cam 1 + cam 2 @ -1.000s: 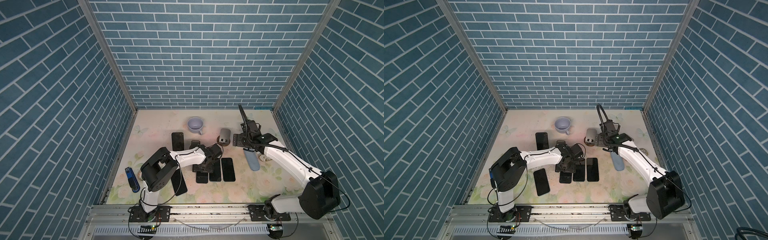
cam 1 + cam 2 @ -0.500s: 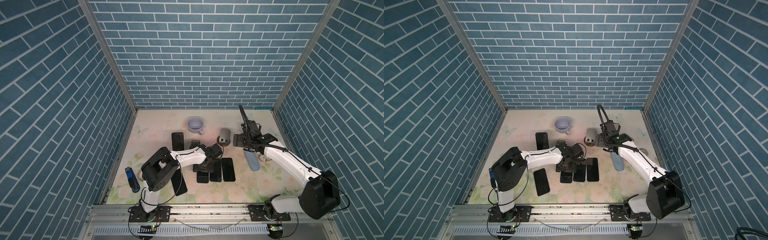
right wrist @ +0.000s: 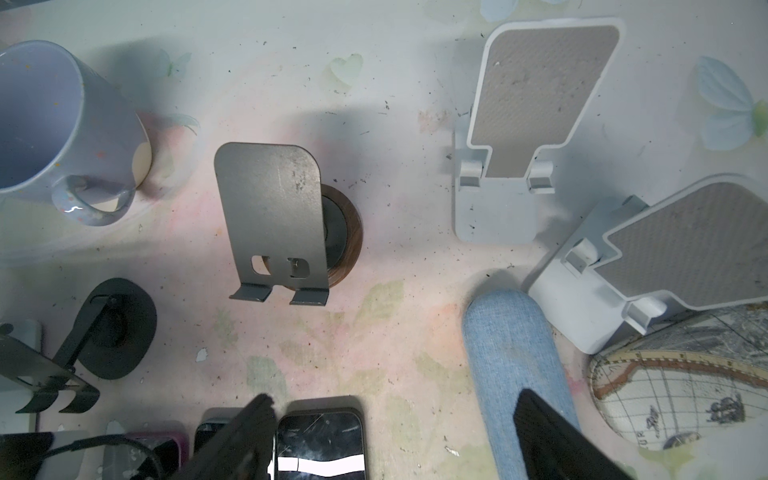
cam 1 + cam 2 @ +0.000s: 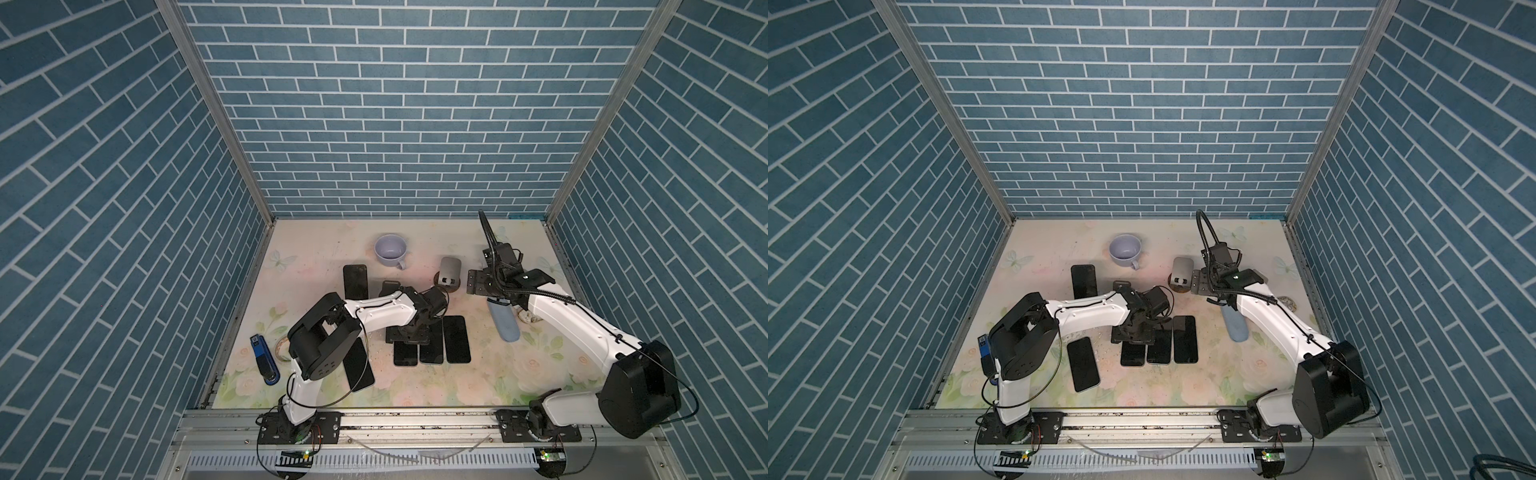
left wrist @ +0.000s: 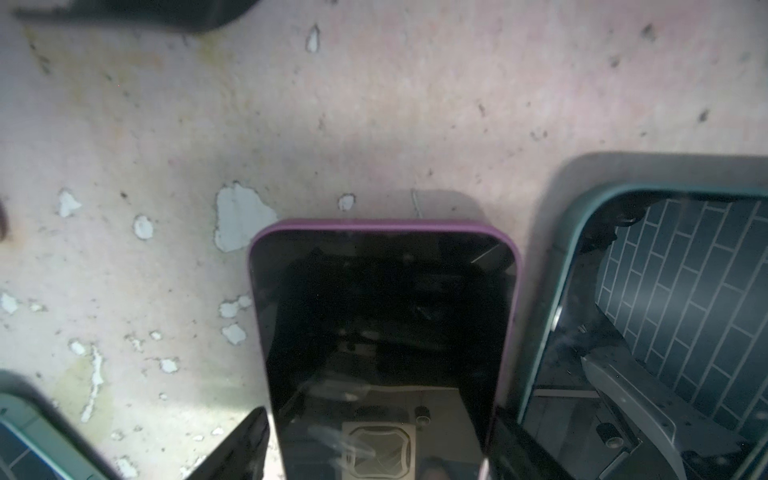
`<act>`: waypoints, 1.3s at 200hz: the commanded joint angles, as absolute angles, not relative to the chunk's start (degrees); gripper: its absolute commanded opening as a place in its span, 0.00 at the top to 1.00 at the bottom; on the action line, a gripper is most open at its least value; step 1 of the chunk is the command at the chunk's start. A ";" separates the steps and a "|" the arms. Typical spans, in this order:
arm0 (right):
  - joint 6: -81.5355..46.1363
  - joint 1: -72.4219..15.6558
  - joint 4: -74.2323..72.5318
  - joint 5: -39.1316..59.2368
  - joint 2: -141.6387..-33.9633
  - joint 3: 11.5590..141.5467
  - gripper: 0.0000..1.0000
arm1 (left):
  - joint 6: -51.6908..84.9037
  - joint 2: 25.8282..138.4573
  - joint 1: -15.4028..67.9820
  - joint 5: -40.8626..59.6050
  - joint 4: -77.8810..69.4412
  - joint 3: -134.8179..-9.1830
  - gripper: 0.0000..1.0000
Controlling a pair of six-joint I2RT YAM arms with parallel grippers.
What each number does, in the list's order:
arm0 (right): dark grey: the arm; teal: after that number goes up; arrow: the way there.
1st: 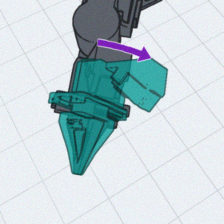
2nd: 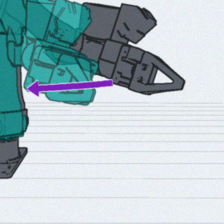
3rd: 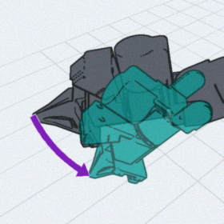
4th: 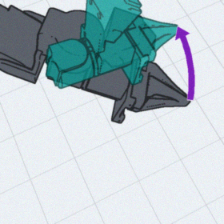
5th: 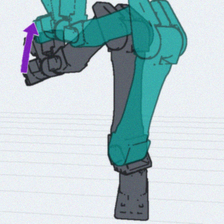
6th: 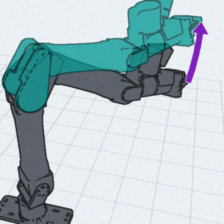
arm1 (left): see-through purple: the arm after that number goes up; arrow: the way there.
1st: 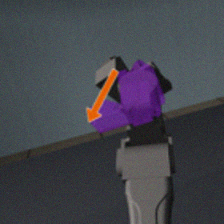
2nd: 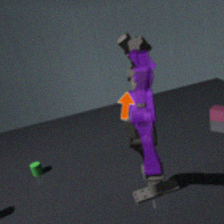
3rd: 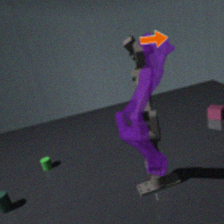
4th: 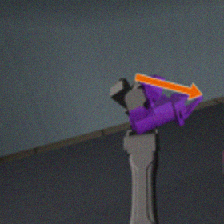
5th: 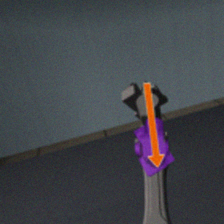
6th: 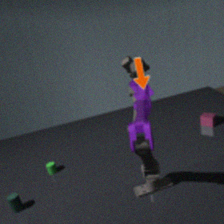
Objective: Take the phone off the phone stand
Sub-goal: 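Lay the purple-edged phone flat on the table and open the left gripper, then raise the left gripper and swing it toward the white stand near the mug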
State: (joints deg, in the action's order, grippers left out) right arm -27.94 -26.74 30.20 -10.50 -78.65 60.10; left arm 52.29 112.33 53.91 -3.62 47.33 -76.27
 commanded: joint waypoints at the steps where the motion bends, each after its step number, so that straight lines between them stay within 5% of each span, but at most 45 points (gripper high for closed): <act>1: -25.84 -26.24 29.44 -10.18 -76.82 58.54 0.09 | 52.96 115.66 53.96 -6.05 50.71 -75.59 0.18; 260: -26.54 -25.39 29.53 -8.70 -76.10 57.96 0.09 | 49.61 100.44 54.57 -17.94 48.97 -75.73 0.15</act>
State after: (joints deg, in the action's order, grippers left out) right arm -27.97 -25.67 29.26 -9.34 -76.99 59.07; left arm 50.04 103.50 54.30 -14.26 49.10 -76.58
